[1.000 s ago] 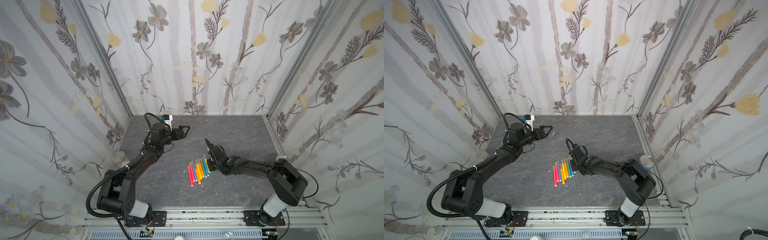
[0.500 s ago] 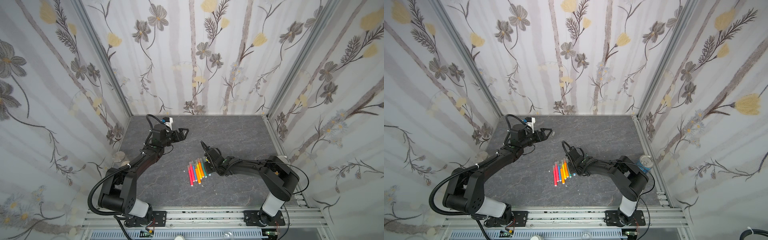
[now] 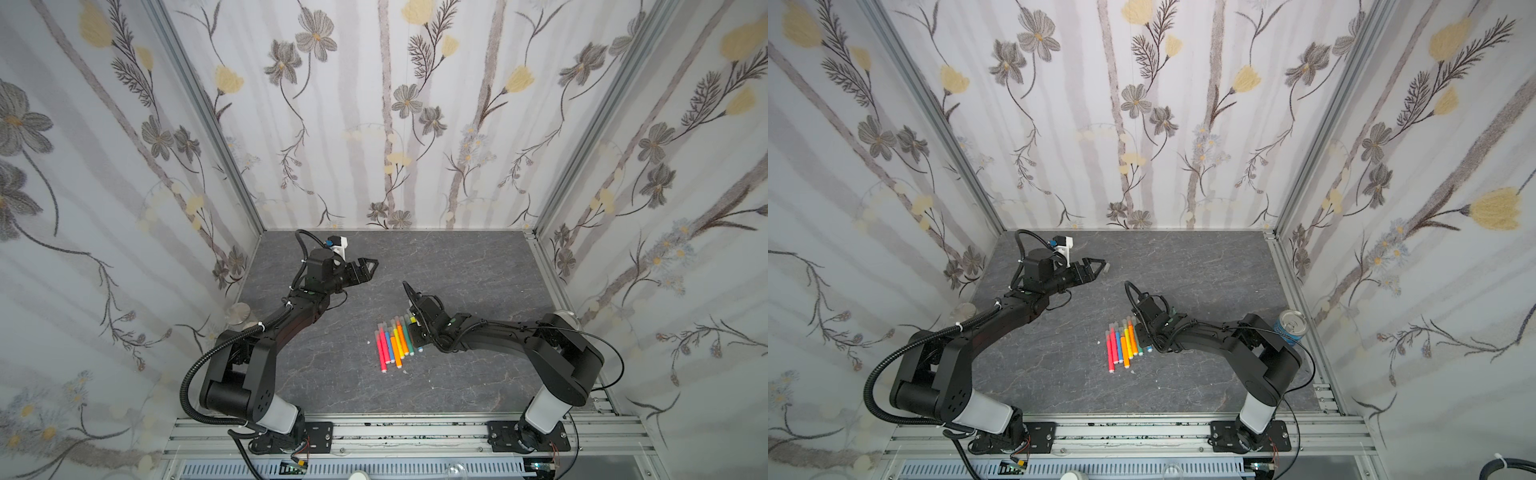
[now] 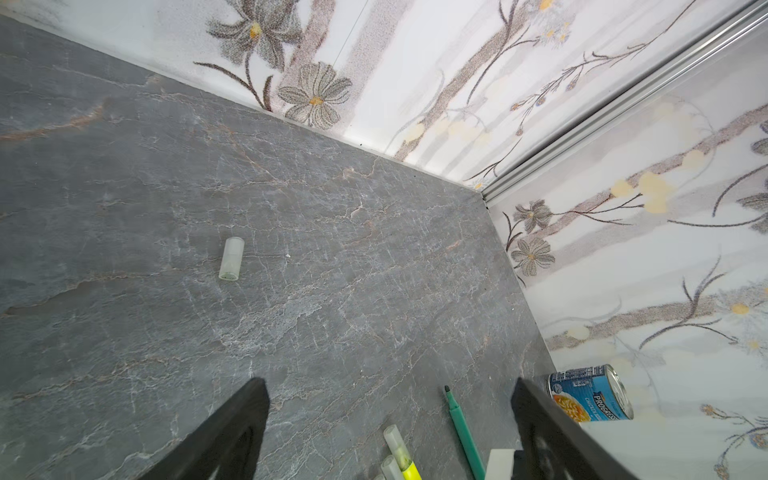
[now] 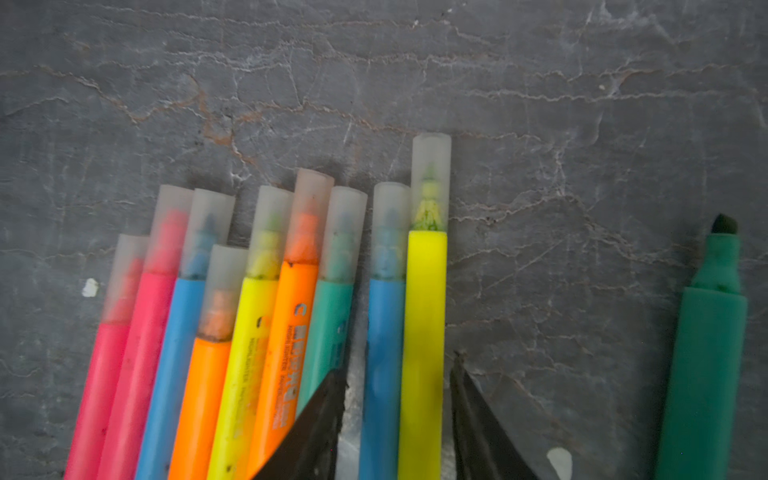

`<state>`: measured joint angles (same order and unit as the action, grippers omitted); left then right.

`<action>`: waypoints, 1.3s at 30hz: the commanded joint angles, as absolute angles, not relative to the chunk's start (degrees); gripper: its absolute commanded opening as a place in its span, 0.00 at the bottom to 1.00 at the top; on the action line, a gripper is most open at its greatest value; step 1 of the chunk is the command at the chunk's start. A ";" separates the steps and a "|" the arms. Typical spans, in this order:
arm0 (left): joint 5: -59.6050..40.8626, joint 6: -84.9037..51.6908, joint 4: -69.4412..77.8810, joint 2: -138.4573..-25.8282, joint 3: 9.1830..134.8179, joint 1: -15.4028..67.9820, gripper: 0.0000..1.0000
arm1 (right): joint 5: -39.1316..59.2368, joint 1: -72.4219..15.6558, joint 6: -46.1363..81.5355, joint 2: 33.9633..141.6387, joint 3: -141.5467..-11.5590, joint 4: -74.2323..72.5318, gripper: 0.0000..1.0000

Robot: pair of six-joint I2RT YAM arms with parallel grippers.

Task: Open the pen caps
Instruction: 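Lower the right gripper onto the end yellow highlighter and close on it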

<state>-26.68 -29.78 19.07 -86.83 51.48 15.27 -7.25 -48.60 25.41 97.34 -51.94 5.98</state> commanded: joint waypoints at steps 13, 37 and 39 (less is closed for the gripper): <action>-28.65 -29.18 19.86 -86.83 51.57 15.19 0.91 | -7.65 -45.46 24.21 95.59 -51.64 5.35 0.43; -29.36 -28.94 19.27 -87.67 51.57 15.16 0.89 | -6.81 -45.17 23.46 101.34 -51.87 5.95 0.35; -29.46 -28.90 19.03 -87.83 51.59 15.20 0.89 | -7.10 -45.56 23.64 101.49 -51.52 6.19 0.34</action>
